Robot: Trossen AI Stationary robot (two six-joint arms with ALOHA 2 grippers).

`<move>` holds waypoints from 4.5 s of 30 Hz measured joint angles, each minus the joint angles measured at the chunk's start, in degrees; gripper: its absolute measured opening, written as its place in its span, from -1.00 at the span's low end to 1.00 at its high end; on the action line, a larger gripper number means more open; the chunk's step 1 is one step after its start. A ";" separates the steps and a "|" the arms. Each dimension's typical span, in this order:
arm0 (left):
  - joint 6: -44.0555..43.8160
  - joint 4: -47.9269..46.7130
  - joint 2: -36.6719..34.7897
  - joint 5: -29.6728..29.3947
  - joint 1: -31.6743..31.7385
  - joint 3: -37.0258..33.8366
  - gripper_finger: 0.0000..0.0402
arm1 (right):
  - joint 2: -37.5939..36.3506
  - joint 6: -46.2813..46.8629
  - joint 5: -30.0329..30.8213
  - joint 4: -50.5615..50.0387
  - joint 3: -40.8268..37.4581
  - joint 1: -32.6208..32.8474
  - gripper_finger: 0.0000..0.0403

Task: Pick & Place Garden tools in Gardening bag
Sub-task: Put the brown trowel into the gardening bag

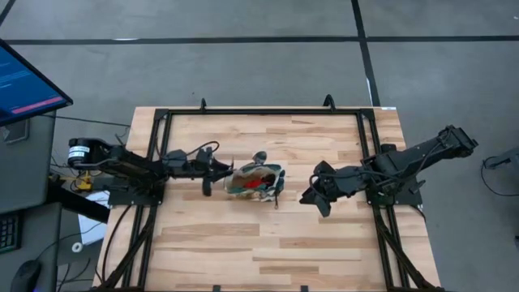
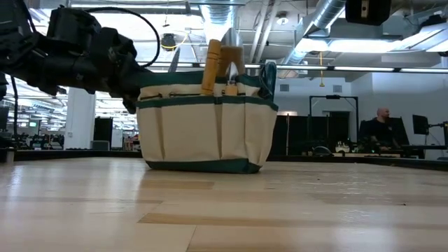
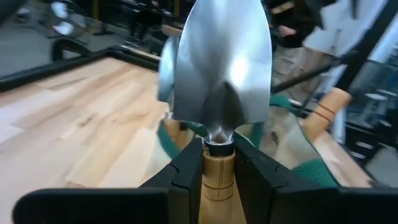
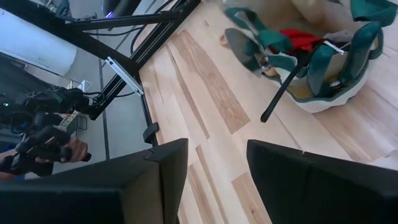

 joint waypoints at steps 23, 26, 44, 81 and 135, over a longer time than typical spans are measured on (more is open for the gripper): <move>-4.17 -0.36 0.50 8.35 1.84 0.00 -0.38 | 0.00 -1.18 -0.44 -0.89 0.00 -0.11 -0.21; -5.06 -0.35 0.50 10.88 1.80 0.00 -0.28 | 0.00 -1.36 -0.46 -0.87 0.00 -0.11 -0.21; -9.84 -0.15 -1.44 15.77 1.80 0.00 -0.06 | 0.00 -2.60 -0.48 -0.84 0.00 -0.09 -0.21; -11.63 -1.02 -1.51 17.13 1.80 0.00 0.31 | 0.00 -2.99 -1.46 -0.84 0.00 -0.08 -0.21; -6.48 -5.46 -1.90 19.93 9.26 0.02 0.31 | 0.00 -6.03 -1.31 -0.84 0.00 -0.11 -0.21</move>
